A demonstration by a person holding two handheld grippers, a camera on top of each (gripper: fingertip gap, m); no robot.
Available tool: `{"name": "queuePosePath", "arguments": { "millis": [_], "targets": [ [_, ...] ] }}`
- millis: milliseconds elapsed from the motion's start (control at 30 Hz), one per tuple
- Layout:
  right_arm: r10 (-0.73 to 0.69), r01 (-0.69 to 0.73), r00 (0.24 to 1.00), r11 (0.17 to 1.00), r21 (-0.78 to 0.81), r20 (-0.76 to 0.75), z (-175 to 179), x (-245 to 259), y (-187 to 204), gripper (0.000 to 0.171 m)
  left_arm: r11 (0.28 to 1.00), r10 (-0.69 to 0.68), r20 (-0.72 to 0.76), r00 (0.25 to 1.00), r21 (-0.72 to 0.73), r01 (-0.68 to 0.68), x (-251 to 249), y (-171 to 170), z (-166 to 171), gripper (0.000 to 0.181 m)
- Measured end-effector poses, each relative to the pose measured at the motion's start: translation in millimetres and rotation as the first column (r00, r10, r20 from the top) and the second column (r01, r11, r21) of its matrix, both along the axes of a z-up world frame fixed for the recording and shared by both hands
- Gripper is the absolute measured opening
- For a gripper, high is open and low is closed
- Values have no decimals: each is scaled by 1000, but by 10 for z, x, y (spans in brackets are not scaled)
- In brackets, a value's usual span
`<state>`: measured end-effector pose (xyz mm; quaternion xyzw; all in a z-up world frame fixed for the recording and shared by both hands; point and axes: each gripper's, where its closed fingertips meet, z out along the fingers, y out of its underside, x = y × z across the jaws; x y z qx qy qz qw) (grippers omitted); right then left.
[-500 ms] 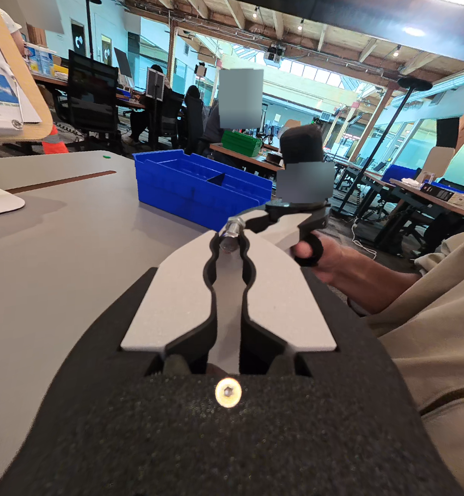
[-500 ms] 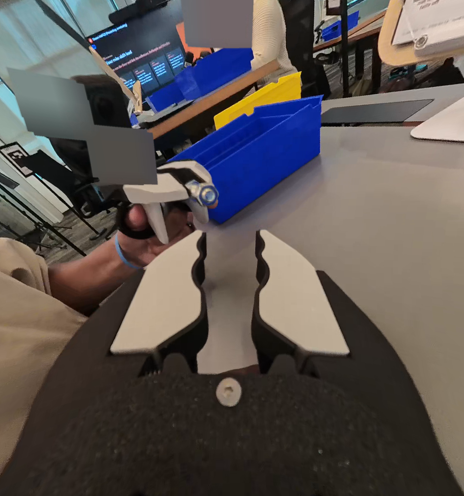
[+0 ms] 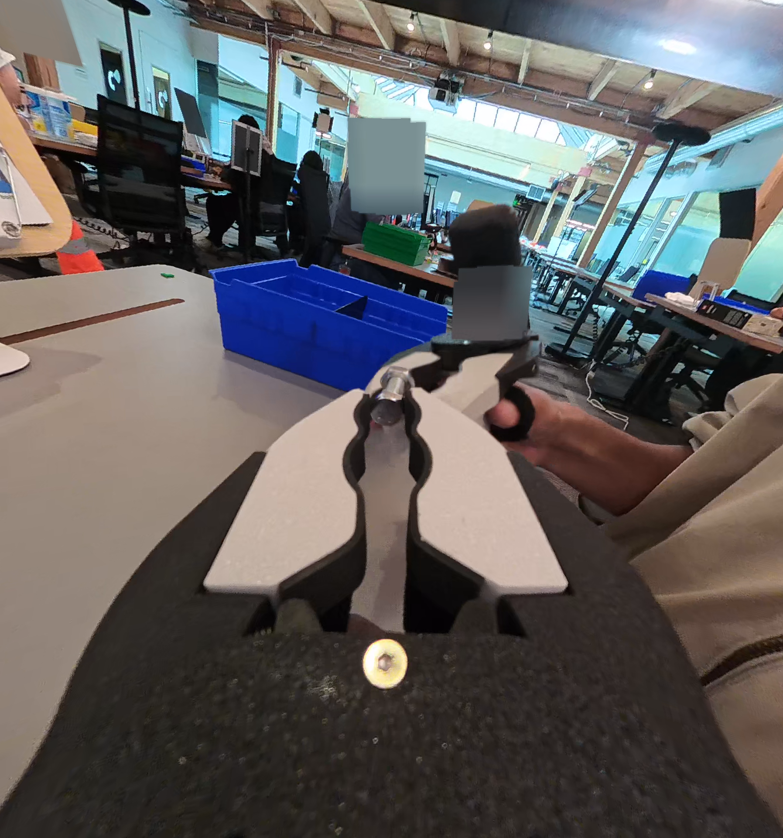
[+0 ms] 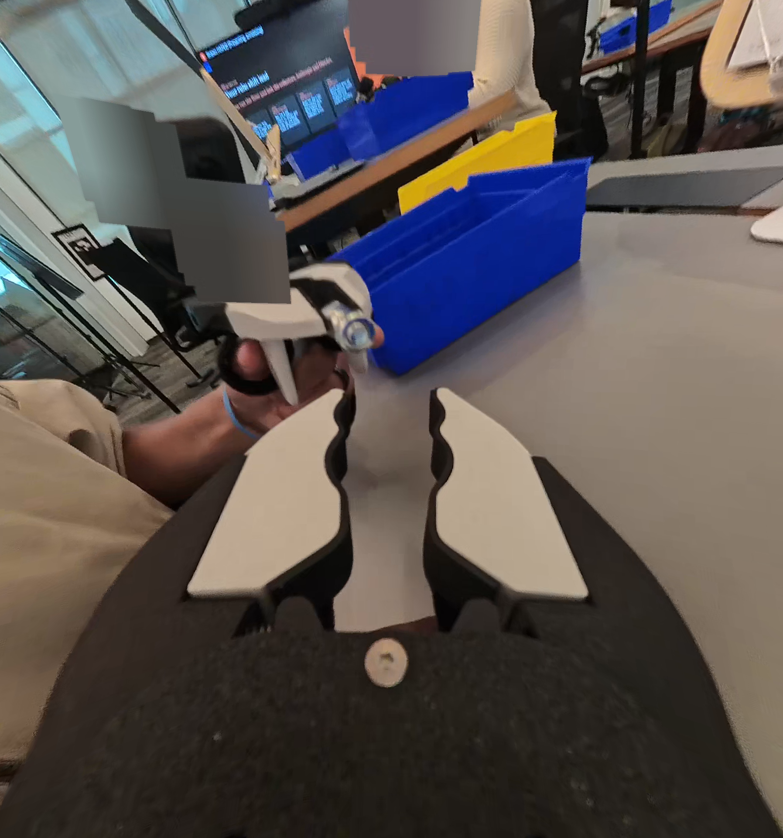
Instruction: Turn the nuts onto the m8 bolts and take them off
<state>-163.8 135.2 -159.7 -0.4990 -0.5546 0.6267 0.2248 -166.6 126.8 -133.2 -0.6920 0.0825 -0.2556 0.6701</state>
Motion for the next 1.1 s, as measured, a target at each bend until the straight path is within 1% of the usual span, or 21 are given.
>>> {"name": "queuePosePath", "arguments": {
  "millis": [100,167,267,300,367,433,567,667,733,767,867,933,1000,1033,1100],
  "targets": [
    [15,-16,998,1000,-15,-64,237,10,15,33,1000,-9,7,1000,-14,9,14,8,-54,14],
    [21,-22,997,1000,-16,-72,283,-4,10,33,1000,-16,5,1000,-21,17,44,0,-78,14],
    [28,-28,1000,999,31,2,29,-39,-26,33,1000,-21,12,1000,-3,21,60,-27,-22,14],
    [29,-30,999,998,48,33,-86,-37,-38,29,999,-41,28,999,13,41,74,-52,30,14],
    [50,-54,996,997,62,69,-229,-1,-76,33,999,-44,44,998,33,43,45,-71,99,14],
    [99,-99,994,995,12,45,-162,54,-124,36,999,-31,4,1000,22,31,34,-57,66,14],
    [215,-214,977,961,-174,-13,121,116,-167,35,999,-40,-13,999,24,41,69,-57,31,14],
    [272,-267,962,914,-307,-26,223,115,-182,31,999,-42,-77,996,20,44,132,-58,-28,14],
    [285,-281,958,901,-330,-37,249,116,-183,25,999,-48,-113,992,14,50,168,-65,-65,14],
    [274,-270,961,914,-304,-32,228,111,-167,14,999,-49,-110,993,15,51,174,-72,-60,14],
    [249,-253,968,951,-179,-45,204,122,-156,14,998,-57,-71,996,-14,56,184,-68,-72,14],
    [233,-238,970,969,-69,-69,221,135,-145,14,996,-84,12,996,-34,84,199,-55,-54,14],
    [220,-211,970,974,85,-101,243,147,-130,14,991,-115,110,987,-53,121,208,-42,-33,14],
    [216,-190,968,963,190,-126,252,157,-126,14,986,-139,169,976,-63,152,216,-53,-16,14],
    [213,-122,960,902,415,-181,265,173,-118,14,972,-186,289,939,-82,218,223,-44,-16,14]
  ]
}}
